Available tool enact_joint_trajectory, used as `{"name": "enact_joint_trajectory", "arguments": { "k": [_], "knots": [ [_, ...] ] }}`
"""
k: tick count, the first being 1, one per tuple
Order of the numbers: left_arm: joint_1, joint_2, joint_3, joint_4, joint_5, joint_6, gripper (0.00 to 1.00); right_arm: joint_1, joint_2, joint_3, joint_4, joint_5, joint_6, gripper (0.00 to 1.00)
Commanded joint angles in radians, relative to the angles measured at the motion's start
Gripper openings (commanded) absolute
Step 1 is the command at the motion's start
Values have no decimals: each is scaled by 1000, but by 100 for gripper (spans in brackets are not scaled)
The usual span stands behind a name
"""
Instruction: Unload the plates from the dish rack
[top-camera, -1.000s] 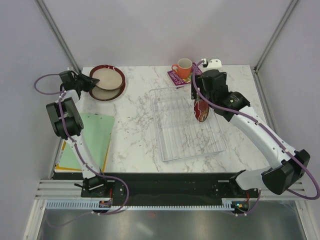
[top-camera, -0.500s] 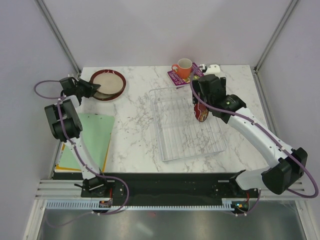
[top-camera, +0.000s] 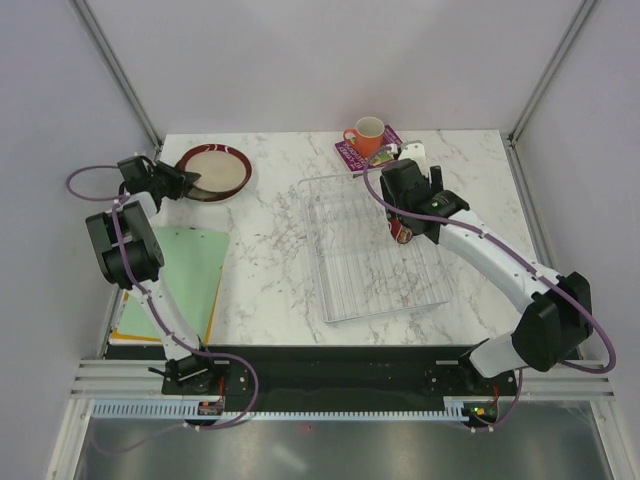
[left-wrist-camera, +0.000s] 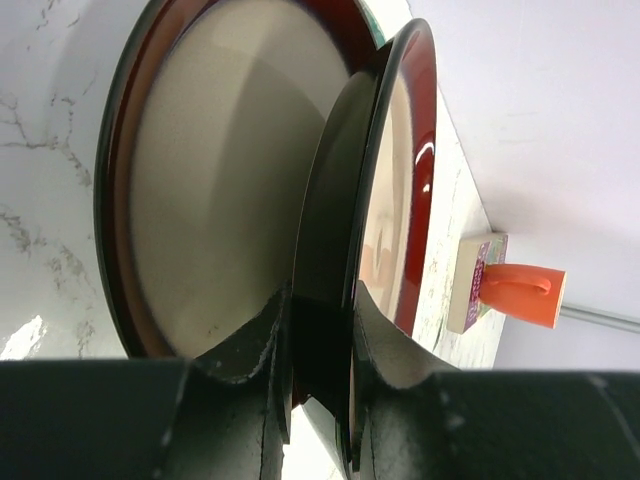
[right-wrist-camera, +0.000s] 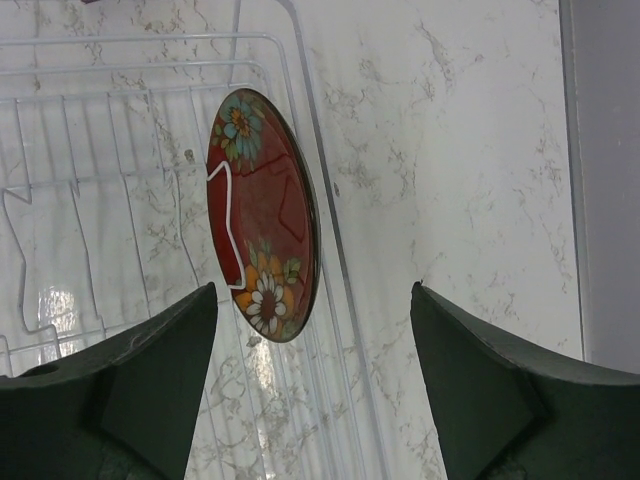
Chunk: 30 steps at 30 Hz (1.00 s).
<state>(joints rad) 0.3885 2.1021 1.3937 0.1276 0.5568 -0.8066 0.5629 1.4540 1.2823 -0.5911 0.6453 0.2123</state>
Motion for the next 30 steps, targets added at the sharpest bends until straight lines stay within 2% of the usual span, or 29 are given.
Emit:
{"name": "enact_joint_trajectory", "arguments": {
  "k": [1,4,6,8,10,18,19,20,21,23,25,30],
  "knots": [
    [38,-60,-16,-78,-98,67,28,-6,17,-3,50,30,-17,84],
    [39,-67,-13,-91,-110,86,41,-11,43,-1,59,25,-17,84],
    [46,-62,-5,-108,-121,87,45,-14,66,2,68,24,-16,84],
    [50,-56,2,-108,-113,81,57,-20,83,2,74,25,-19,84],
    [56,-40,24,-120,-107,78,98,-29,91,3,77,25,-22,84],
    [85,-30,48,-123,-87,49,100,-49,121,-1,88,11,-28,83],
    [85,-37,51,-123,-87,53,100,-51,124,-4,91,5,-28,81],
    [85,-45,51,-123,-92,55,100,-52,132,-6,99,-1,-28,72],
    [89,-53,47,-123,-110,58,100,-51,137,-3,102,-12,-28,68],
    [92,-83,39,-123,-121,61,100,-58,154,-1,109,-21,-28,66],
    [93,-105,30,-123,-130,67,100,-61,160,0,120,-41,-30,57],
    [92,-194,11,-151,-149,92,100,-74,193,20,137,-75,-31,55]
  ]
}}
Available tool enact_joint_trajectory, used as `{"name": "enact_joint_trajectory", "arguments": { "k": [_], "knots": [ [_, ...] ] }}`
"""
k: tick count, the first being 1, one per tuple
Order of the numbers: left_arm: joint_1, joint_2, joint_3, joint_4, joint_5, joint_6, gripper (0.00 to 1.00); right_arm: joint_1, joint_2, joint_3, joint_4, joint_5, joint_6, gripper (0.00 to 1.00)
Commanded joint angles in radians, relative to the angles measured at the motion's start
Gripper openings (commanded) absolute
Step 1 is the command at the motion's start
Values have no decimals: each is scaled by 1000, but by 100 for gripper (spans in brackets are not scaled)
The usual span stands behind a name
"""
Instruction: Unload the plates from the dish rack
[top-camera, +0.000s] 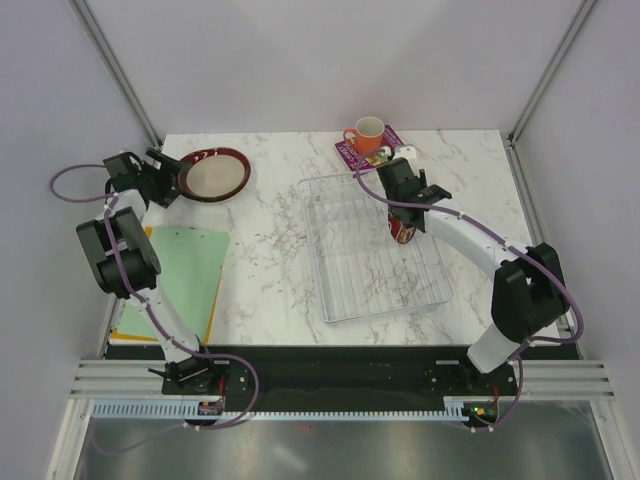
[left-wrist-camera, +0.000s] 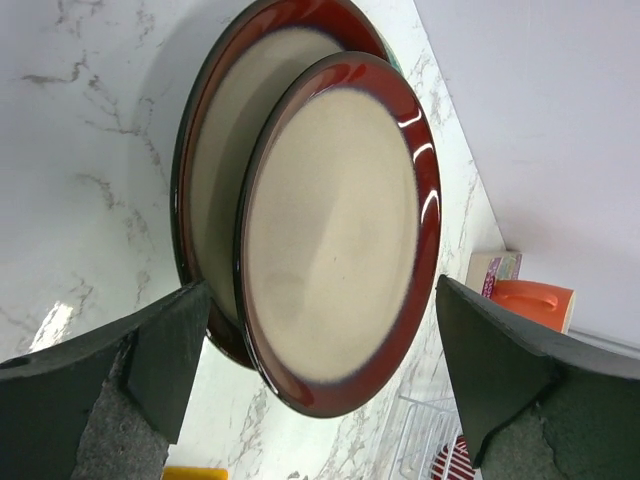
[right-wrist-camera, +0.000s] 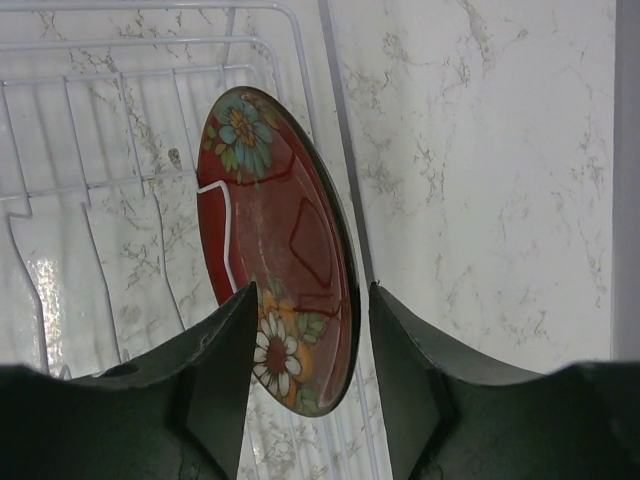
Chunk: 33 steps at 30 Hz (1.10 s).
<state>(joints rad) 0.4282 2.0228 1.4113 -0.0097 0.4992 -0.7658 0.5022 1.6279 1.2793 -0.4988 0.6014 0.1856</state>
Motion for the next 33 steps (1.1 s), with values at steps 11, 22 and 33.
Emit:
{"name": "enact_joint_trajectory", "arguments": {
  "k": [11,22,33],
  "knots": [
    [58,-275,-103,-35,4,59,100,-22,21,43,59,-57,-14,0],
    [32,-433,-236,-12,117,57,100,-21,-125,94,-1,1,-47,0],
    [-89,-598,-321,-62,121,134,100,15,-206,210,-110,66,-61,0]
  ]
}}
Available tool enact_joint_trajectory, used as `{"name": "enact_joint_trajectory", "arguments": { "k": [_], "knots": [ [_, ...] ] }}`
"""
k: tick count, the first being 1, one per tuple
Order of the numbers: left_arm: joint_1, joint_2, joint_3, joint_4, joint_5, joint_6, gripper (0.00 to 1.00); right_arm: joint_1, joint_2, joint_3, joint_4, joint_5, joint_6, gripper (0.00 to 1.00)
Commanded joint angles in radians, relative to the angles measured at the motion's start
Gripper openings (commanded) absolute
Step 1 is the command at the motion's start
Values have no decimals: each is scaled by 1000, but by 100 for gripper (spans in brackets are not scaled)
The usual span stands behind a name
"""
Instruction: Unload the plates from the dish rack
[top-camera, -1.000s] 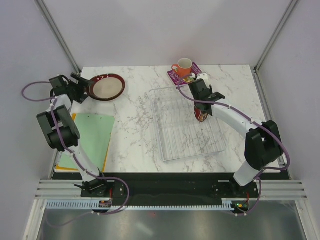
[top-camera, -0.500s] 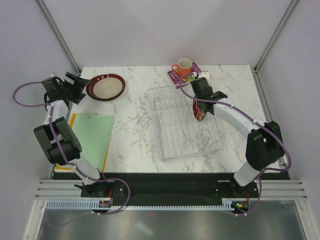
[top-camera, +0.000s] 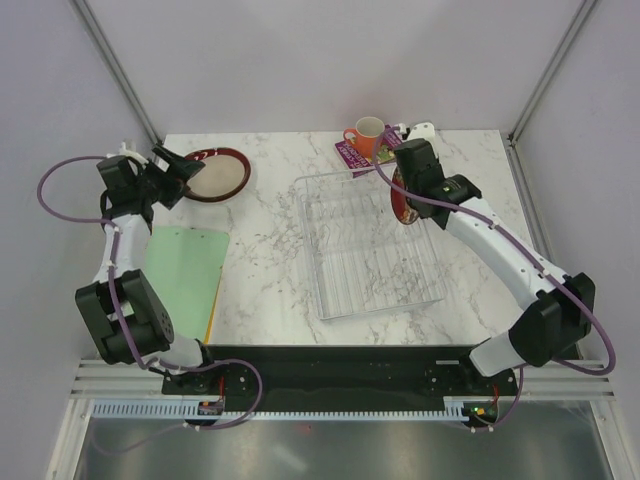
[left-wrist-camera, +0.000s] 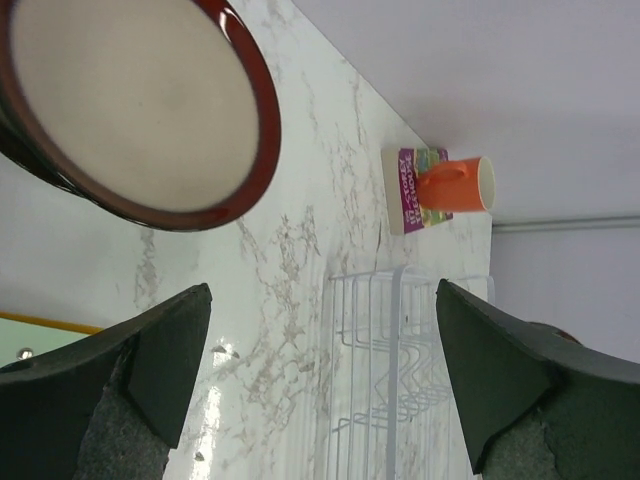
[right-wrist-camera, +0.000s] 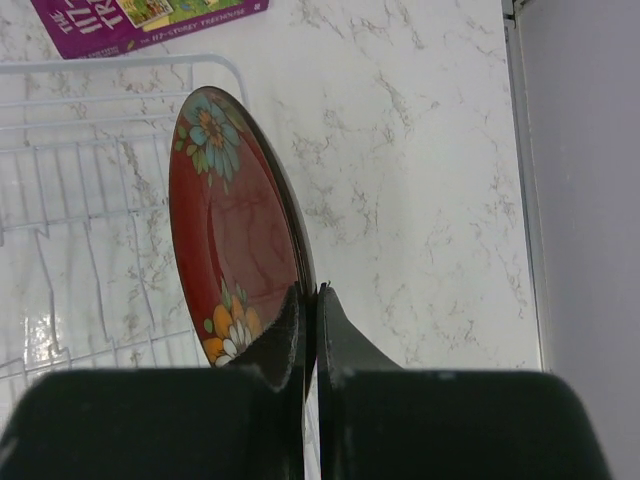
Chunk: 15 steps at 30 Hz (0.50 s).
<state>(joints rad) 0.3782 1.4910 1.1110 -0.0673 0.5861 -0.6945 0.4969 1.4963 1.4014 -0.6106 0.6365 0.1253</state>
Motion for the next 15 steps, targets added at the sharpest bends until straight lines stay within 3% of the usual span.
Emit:
{"name": "enact_joint_trajectory", "arguments": {
  "k": [1,9,15],
  "knots": [
    [-51,-77,-33,-5,38,64,100,25,-82,94,-6,28,2,0],
    [-228,-153,-97,29,86,69,100,75,-122,182,-29,-116,62,0],
    [-337,-184,-229,299,182,-63,100,118,-113,212,21,-287,155,0]
  ]
}}
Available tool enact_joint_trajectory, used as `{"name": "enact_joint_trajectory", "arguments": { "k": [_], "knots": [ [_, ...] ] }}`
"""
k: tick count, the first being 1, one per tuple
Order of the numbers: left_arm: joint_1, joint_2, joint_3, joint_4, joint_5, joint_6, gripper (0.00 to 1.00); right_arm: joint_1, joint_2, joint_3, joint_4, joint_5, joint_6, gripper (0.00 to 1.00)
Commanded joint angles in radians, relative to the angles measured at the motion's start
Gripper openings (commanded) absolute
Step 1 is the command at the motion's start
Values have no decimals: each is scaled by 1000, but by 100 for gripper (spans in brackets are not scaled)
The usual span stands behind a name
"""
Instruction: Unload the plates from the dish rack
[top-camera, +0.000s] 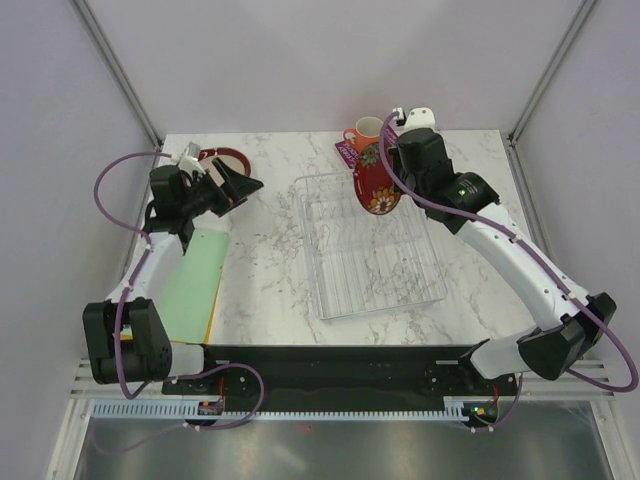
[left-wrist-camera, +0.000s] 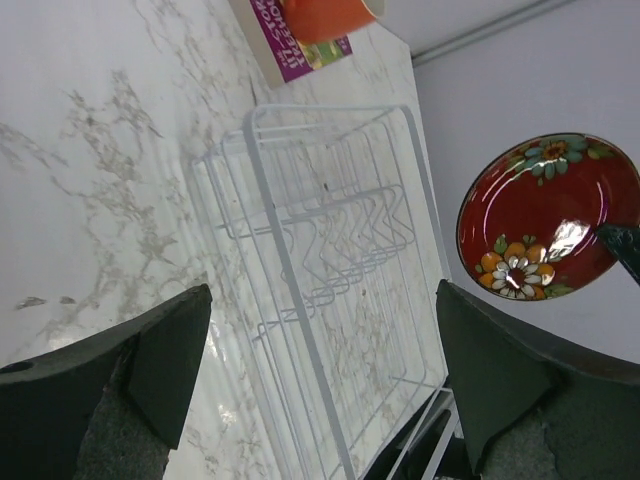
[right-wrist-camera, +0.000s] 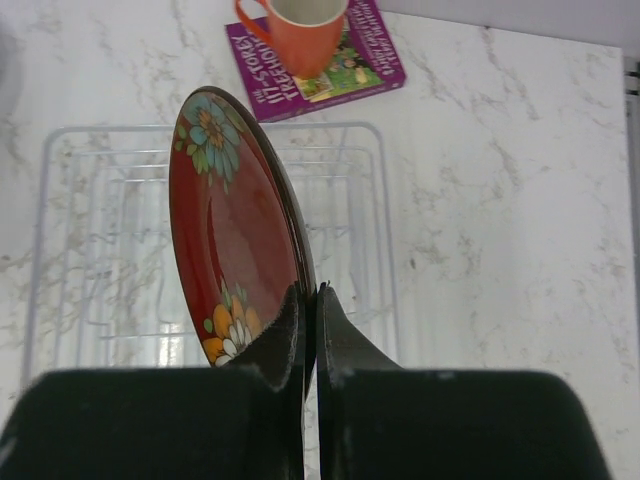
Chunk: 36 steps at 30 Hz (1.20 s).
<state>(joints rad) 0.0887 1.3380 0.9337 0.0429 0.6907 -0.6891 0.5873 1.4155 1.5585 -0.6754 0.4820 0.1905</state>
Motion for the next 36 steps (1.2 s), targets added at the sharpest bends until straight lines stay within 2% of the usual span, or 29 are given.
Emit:
{"name": "enact_joint_trajectory", "arguments": {
  "k": [1,3,4,9,17,21,22,24,25,27,30,31,33,34,36],
  "knots": [
    [-72,-28,-64,205,78,-72,100,32,-32,54,95,-170,102,0],
    [-76,-17,-78,279,87,-105,100,43,-32,55,129,-223,128,0],
    [-113,-11,-102,316,105,-125,100,46,-32,51,141,-267,156,0],
    [-145,27,-174,567,124,-269,100,72,-36,31,206,-342,217,0],
    [-222,85,-203,764,125,-383,99,91,-44,-28,269,-388,271,0],
    [-256,112,-205,857,135,-438,94,92,-41,-40,287,-402,282,0],
    [-270,122,-202,885,147,-449,86,94,-39,-40,289,-402,283,0],
    [-282,131,-200,894,153,-455,76,94,-35,-41,296,-410,288,0],
    [-288,136,-203,899,155,-460,67,94,-35,-47,300,-411,291,0],
    [-294,151,-211,913,156,-469,64,94,-36,-55,315,-418,297,0],
    [-302,174,-222,965,171,-497,51,94,-33,-70,335,-434,310,0],
    [-302,178,-225,983,170,-512,37,95,-33,-80,339,-436,317,0],
    [-302,190,-227,1011,171,-524,19,95,-32,-87,352,-448,322,0],
    [-302,196,-225,1015,173,-535,2,94,-30,-97,353,-450,323,0],
    [-302,204,-216,1019,176,-538,2,95,-30,-107,359,-450,325,0]
  ]
}}
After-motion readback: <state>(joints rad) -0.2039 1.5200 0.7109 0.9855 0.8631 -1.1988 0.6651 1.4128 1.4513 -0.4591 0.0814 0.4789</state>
